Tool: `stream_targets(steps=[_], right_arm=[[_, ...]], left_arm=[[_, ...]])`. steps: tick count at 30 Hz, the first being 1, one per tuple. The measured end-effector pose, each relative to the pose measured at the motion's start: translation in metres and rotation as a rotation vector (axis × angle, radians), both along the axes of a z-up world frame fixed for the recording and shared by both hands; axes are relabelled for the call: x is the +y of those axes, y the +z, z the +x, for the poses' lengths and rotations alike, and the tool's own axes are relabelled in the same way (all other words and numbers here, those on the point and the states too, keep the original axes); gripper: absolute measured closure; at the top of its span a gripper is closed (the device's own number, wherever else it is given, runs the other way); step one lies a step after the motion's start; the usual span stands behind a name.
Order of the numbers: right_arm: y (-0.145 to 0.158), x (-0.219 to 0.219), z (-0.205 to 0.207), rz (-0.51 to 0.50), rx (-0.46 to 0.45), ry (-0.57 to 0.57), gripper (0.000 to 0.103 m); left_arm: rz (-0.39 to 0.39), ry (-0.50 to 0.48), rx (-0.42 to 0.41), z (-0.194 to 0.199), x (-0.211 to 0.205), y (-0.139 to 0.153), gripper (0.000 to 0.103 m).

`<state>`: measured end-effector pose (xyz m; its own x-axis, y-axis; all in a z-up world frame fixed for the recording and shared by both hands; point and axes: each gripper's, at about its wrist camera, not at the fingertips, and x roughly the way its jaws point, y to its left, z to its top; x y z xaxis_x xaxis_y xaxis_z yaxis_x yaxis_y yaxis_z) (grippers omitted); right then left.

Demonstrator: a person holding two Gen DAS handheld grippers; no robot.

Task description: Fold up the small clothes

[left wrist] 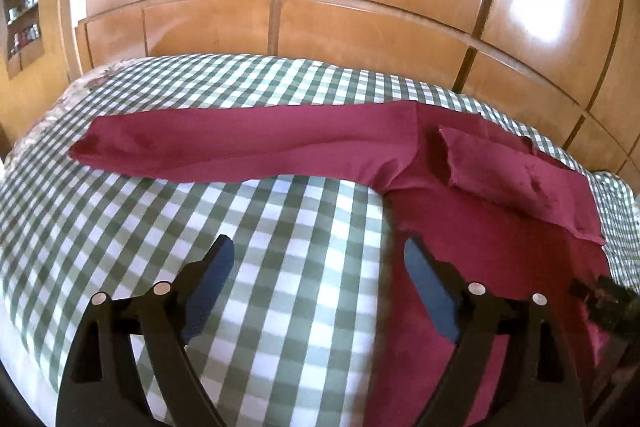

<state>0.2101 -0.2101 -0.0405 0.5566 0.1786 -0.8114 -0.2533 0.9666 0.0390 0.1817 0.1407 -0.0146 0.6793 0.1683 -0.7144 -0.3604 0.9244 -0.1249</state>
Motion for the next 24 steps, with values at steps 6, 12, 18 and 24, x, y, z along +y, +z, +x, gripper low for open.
stream_targets(steps=[6, 12, 18, 24], right_arm=[[-0.012, -0.005, -0.017, 0.058, -0.007, -0.017, 0.002], [-0.011, -0.007, -0.016, 0.063, -0.014, -0.019, 0.002], [-0.012, -0.007, -0.017, 0.067, -0.022, -0.019, 0.002], [-0.012, -0.008, -0.017, 0.069, -0.025, -0.019, 0.002]], left_arm=[[-0.015, 0.034, 0.013, -0.011, 0.013, -0.005, 0.017], [-0.061, 0.054, 0.035, -0.015, 0.028, -0.014, 0.017], [-0.199, 0.153, 0.013, -0.03, 0.081, -0.024, 0.017], [-0.409, 0.354, -0.117, -0.057, 0.182, -0.027, 0.041]])
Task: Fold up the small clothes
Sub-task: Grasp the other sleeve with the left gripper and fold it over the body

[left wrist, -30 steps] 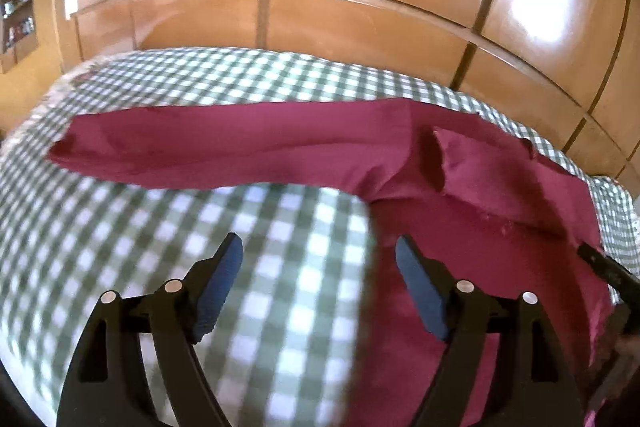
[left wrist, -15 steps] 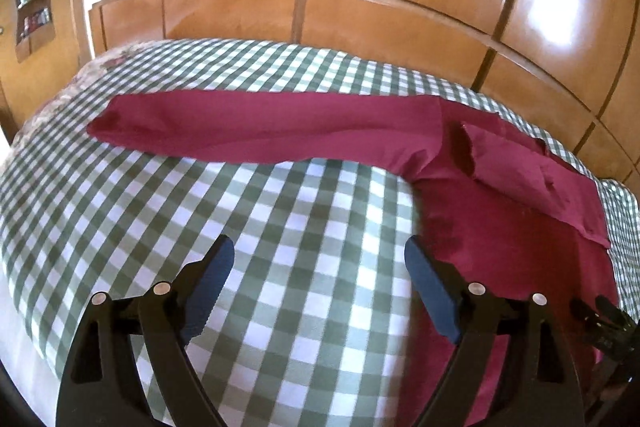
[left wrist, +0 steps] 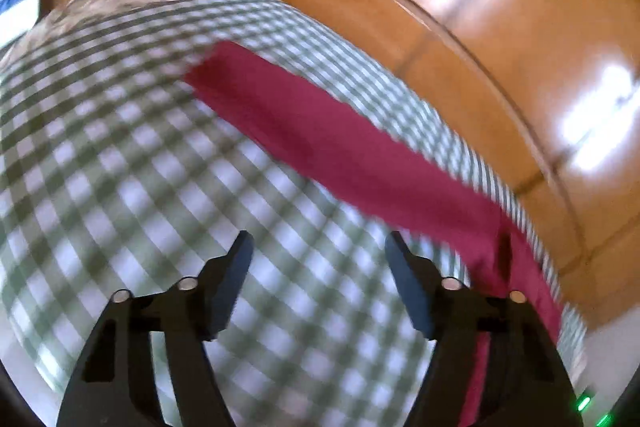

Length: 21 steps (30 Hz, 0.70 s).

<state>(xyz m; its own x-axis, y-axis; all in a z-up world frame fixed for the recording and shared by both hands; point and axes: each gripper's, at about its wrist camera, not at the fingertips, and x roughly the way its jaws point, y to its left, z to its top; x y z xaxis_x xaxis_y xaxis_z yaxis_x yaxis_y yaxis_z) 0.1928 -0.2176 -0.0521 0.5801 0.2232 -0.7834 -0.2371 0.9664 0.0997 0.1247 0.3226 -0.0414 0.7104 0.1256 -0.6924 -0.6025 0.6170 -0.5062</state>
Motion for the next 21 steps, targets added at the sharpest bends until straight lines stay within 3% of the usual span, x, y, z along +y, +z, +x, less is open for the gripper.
stream_targets(steps=[3, 10, 12, 13, 14, 16, 21], right_arm=[[0.0, 0.0, 0.0, 0.0, 0.0, 0.0, 0.002], [0.0, 0.0, 0.0, -0.009, -0.001, 0.0, 0.002], [0.0, -0.001, 0.001, -0.009, -0.002, -0.001, 0.002], [0.0, -0.001, 0.001, -0.009, -0.001, 0.0, 0.002], [0.0, -0.001, 0.001, -0.009, -0.001, 0.0, 0.002], [0.0, -0.001, 0.001, -0.01, -0.002, 0.0, 0.002], [0.0, -0.001, 0.001, -0.008, -0.004, 0.0, 0.002]], left_arm=[[-0.013, 0.095, -0.005, -0.002, 0.041, -0.002, 0.06], [-0.138, 0.21, 0.011, 0.015, 0.105, -0.024, 0.061], [-0.125, 0.192, 0.008, 0.027, 0.109, -0.023, 0.064], [-0.105, 0.187, 0.023, 0.032, 0.11, -0.022, 0.083], [-0.099, 0.175, 0.037, 0.035, 0.112, -0.023, 0.094], [-0.085, 0.142, 0.04, 0.042, 0.109, -0.02, 0.097], [-0.04, 0.004, -0.049, 0.056, 0.07, 0.011, 0.097]])
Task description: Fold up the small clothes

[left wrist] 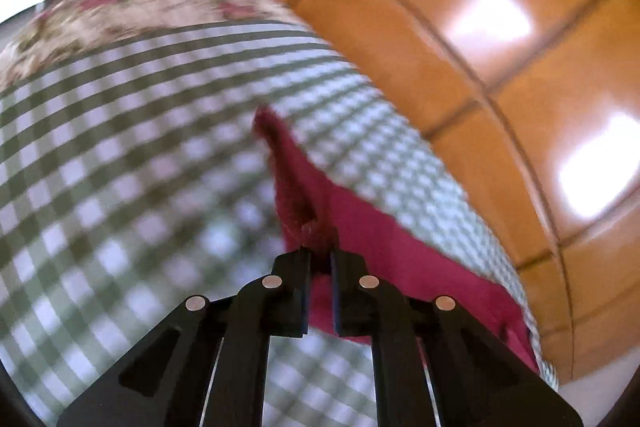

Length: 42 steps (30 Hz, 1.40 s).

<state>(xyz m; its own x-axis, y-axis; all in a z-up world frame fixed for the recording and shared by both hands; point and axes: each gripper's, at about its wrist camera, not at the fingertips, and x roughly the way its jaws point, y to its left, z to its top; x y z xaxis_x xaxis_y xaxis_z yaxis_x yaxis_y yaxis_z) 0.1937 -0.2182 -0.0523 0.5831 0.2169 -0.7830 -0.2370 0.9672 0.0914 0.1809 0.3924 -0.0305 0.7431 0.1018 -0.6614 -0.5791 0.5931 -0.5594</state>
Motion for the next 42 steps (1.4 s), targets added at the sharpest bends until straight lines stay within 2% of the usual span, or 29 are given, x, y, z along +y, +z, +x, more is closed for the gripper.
stream_targets(steps=[5, 8, 11, 15, 17, 19, 20, 25, 28, 30, 32, 34, 35, 36, 38, 39, 40, 41, 42], right_arm=[[0.0, -0.001, 0.0, 0.003, 0.0, 0.0, 0.002], [0.001, -0.001, 0.0, 0.01, -0.001, -0.001, 0.002], [0.001, -0.002, 0.001, 0.015, -0.001, -0.002, 0.002], [0.001, -0.002, 0.001, 0.021, 0.0, -0.003, 0.002], [0.001, -0.003, 0.002, 0.028, 0.0, -0.003, 0.002], [0.001, -0.004, 0.001, 0.039, 0.001, -0.003, 0.002], [0.001, -0.004, 0.001, 0.041, 0.002, -0.004, 0.002], [0.009, -0.001, 0.004, 0.04, 0.022, -0.022, 0.002], [0.028, 0.009, 0.009, 0.254, 0.041, -0.004, 0.007], [0.036, 0.031, 0.017, 0.307, 0.058, 0.045, 0.01], [0.039, 0.065, 0.031, 0.331, 0.09, 0.103, 0.021], [0.036, 0.104, 0.047, 0.314, 0.118, 0.147, 0.025], [0.032, 0.118, 0.055, 0.3, 0.135, 0.157, 0.029], [0.027, 0.132, 0.062, 0.285, 0.159, 0.169, 0.033], [0.022, 0.162, 0.07, 0.216, 0.159, 0.194, 0.041], [0.023, 0.173, 0.07, 0.165, 0.132, 0.214, 0.047], [0.027, 0.186, 0.07, 0.108, 0.114, 0.25, 0.07], [0.031, 0.19, 0.071, 0.095, 0.112, 0.271, 0.094], [0.039, 0.192, 0.072, 0.098, 0.102, 0.287, 0.096]], left_arm=[[0.048, -0.208, -0.103, 0.032, -0.083, 0.032, 0.097], [0.073, -0.382, -0.153, 0.058, -0.156, 0.046, 0.097], [0.085, -0.522, -0.167, 0.075, -0.22, 0.043, 0.097], [0.086, -0.675, -0.112, 0.095, -0.288, 0.022, 0.096], [0.137, -0.7, -0.041, 0.1, -0.312, 0.01, 0.083], [0.135, -0.726, -0.035, 0.095, -0.321, 0.003, 0.054], [0.138, -0.722, -0.038, 0.089, -0.318, 0.0, 0.05], [0.187, -0.625, -0.026, 0.05, -0.289, -0.002, 0.049], [0.213, -0.522, 0.02, 0.025, -0.261, -0.011, 0.049], [0.21, -0.455, 0.061, 0.015, -0.241, -0.019, 0.049], [0.199, -0.41, 0.09, 0.007, -0.226, -0.025, 0.049], [0.201, -0.365, 0.113, 0.001, -0.214, -0.03, 0.046], [0.202, -0.349, 0.117, -0.003, -0.209, -0.031, 0.042], [0.203, -0.334, 0.119, -0.004, -0.206, -0.032, 0.034], [0.202, -0.304, 0.123, -0.009, -0.199, -0.035, 0.031], [0.201, -0.303, 0.125, -0.01, -0.197, -0.035, 0.031], [0.208, -0.296, 0.129, -0.01, -0.195, -0.035, 0.031], [0.215, -0.291, 0.131, -0.011, -0.195, -0.034, 0.031], [0.221, -0.288, 0.134, -0.009, -0.195, -0.034, 0.031]])
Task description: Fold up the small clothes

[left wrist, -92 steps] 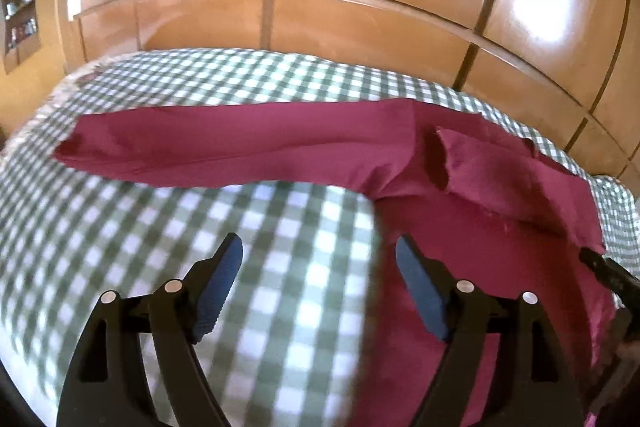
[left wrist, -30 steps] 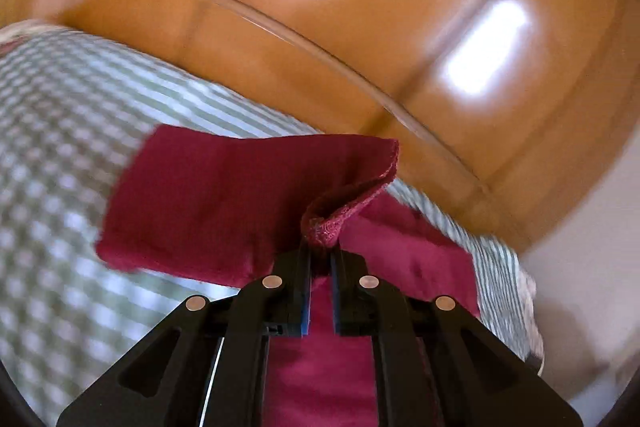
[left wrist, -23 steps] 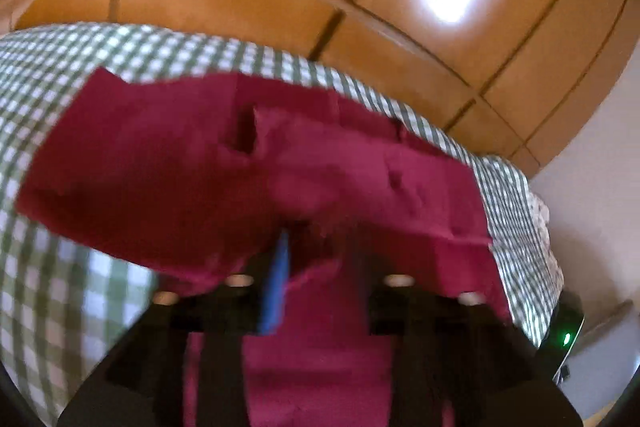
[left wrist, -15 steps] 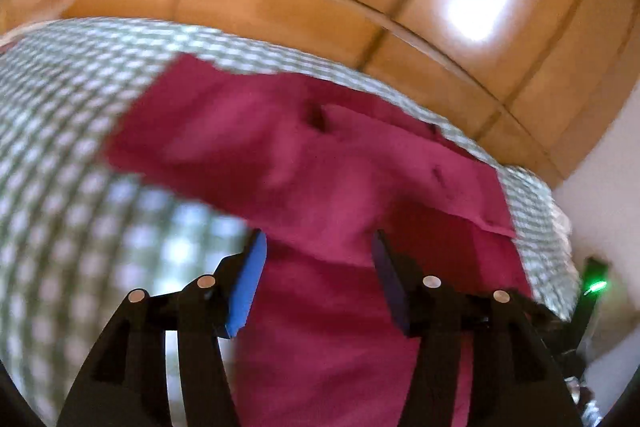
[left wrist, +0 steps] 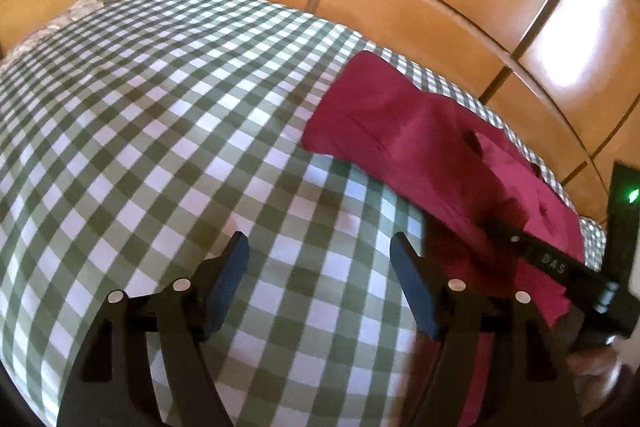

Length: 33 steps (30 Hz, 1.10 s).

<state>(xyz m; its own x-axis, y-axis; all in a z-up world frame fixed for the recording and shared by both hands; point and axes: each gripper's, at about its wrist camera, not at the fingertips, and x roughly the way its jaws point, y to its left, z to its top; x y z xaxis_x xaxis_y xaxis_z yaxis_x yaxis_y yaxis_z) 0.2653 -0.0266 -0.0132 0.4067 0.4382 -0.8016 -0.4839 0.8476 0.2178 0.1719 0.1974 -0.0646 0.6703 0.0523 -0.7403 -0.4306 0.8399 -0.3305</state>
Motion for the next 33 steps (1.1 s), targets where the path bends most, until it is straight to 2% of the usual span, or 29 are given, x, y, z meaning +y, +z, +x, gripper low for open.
stream_targets(steps=[2, 7, 11, 15, 18, 22, 24, 27, 30, 33], right_arm=[[0.032, -0.004, -0.002, 0.027, -0.1, 0.008, 0.096], [0.106, -0.038, 0.014, 0.11, -0.264, -0.045, 0.096], [0.143, -0.071, 0.021, 0.114, -0.38, -0.108, 0.096], [0.158, -0.112, 0.033, 0.111, -0.426, -0.185, 0.096], [0.153, -0.14, 0.041, 0.103, -0.422, -0.246, 0.096], [0.127, -0.182, 0.054, 0.074, -0.369, -0.335, 0.096], [0.098, -0.204, 0.062, 0.014, -0.318, -0.385, 0.096], [0.038, -0.231, 0.076, -0.049, -0.17, -0.462, 0.096], [-0.007, -0.245, 0.078, -0.024, -0.057, -0.495, 0.096], [-0.011, -0.254, 0.07, 0.035, -0.067, -0.53, 0.089]], left_arm=[[0.001, 0.003, 0.003, 0.007, -0.001, 0.0, 0.028], [0.008, 0.017, 0.003, 0.03, -0.008, 0.001, 0.023], [0.022, 0.017, 0.004, 0.055, -0.016, 0.006, 0.023], [0.051, 0.015, 0.027, 0.088, -0.023, 0.009, 0.023], [0.046, 0.009, 0.071, 0.108, -0.029, 0.005, 0.023], [0.111, -0.022, 0.112, 0.127, -0.042, -0.003, 0.023], [0.143, -0.026, 0.13, 0.129, -0.046, -0.009, 0.023], [0.142, -0.032, 0.132, 0.126, -0.05, -0.014, 0.023], [0.172, -0.059, 0.139, 0.122, -0.057, -0.014, 0.023], [0.167, -0.066, 0.146, 0.118, -0.056, -0.012, 0.023]])
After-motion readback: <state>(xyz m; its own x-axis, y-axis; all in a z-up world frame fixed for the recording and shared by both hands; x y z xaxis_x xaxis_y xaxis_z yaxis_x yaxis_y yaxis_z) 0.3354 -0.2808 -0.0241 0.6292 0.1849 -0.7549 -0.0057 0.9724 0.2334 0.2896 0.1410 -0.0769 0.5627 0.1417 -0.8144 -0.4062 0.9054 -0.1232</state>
